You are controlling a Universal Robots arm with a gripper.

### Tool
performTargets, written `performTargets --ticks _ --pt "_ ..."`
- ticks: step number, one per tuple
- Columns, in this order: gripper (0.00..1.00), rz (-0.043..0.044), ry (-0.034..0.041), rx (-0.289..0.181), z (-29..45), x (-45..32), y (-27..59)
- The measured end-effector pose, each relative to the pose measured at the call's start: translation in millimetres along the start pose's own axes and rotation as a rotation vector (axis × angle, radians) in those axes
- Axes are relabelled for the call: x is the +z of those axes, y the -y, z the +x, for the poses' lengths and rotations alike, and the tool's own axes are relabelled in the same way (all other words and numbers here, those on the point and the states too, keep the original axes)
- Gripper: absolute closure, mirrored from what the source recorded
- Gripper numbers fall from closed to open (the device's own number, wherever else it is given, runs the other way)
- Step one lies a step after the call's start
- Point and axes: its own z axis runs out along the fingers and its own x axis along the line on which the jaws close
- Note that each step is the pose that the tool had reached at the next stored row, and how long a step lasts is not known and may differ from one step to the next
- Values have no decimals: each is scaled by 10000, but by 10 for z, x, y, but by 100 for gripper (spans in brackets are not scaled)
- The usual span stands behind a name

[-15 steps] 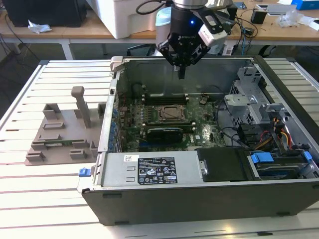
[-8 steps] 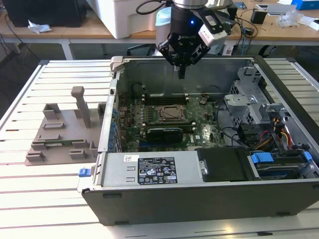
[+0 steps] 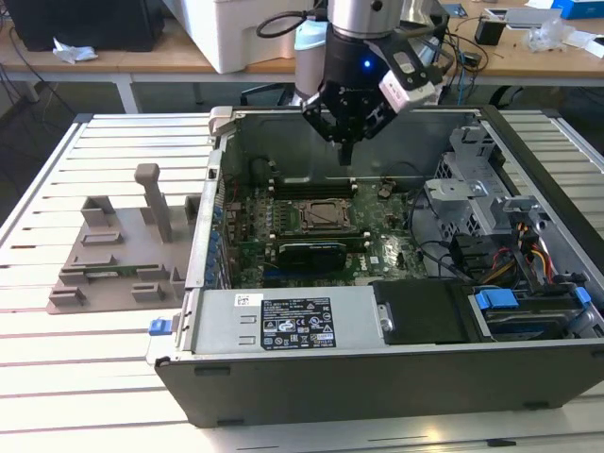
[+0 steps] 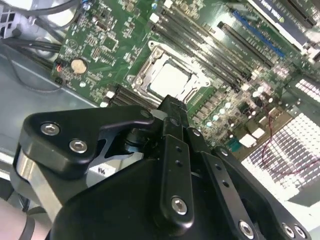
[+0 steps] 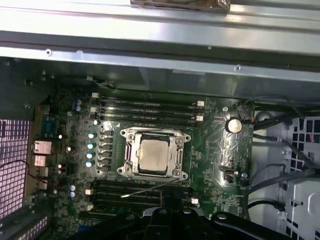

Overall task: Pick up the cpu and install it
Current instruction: 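Install the second cpu locking lever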

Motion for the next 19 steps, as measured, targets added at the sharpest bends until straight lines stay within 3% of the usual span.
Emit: performTargets --ticks 3,6,7,8,9,10,11,12,15,17,19 --pt "89 -20 0 0 11 87 61" --pt "89 -20 0 0 11 196 70" --pt "89 -183 10 -3 11 251 84" --pt "89 -656 45 -3 13 251 100" --pt "89 -1039 73 -3 13 252 103" --pt "89 -1212 84 -3 14 251 103" --pt "89 -1445 101 -4 14 251 103" --pt "89 -1772 125 -4 13 251 103" --pt "89 -2331 164 -6 14 252 103" --pt "89 -2333 164 -6 16 260 108" --pt "89 -2332 161 -6 18 319 124"
